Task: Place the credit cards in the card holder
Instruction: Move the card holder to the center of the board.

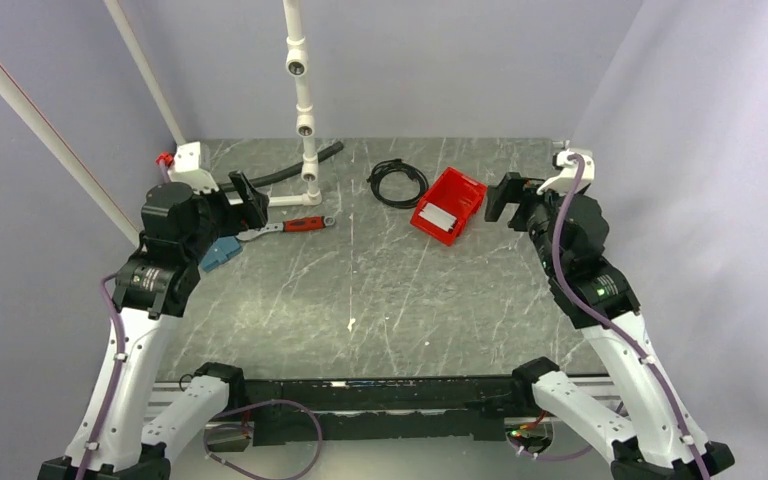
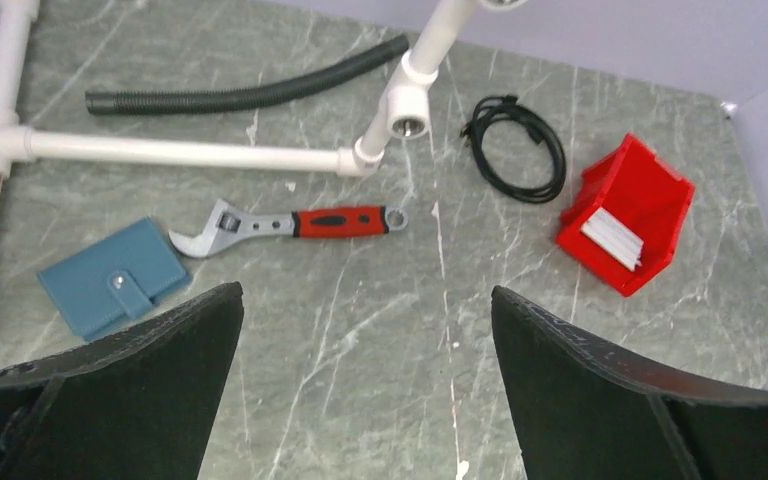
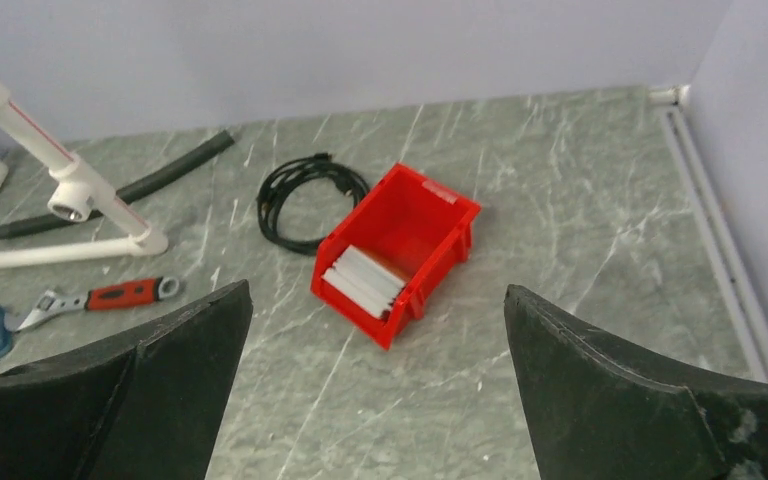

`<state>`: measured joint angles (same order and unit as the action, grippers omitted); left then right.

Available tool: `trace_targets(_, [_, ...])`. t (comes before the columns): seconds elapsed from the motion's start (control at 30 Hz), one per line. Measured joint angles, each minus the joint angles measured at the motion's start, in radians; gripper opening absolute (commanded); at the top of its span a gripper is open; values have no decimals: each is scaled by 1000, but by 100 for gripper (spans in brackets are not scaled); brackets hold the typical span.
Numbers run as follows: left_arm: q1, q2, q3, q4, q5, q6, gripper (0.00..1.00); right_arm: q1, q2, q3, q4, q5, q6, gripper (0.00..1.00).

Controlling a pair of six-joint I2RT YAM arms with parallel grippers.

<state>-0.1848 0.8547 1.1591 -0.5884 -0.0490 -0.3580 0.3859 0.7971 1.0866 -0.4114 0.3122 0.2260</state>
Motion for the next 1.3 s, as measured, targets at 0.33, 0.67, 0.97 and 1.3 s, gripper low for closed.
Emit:
trace_targets(0.33, [64, 48, -115, -121, -34, -113, 99, 0, 35, -124, 24, -223, 60, 100])
trace_targets(0.67, [646, 272, -331, -14, 366, -220, 87, 0, 40, -209, 84, -529, 71, 100])
trace_targets(0.97, [613, 412, -271, 109, 318, -212, 71, 0, 28, -219, 137, -717, 97, 100])
trace_targets(1.3, [391, 636, -207, 311, -165, -283, 65, 0, 56, -241, 143, -743, 100, 100])
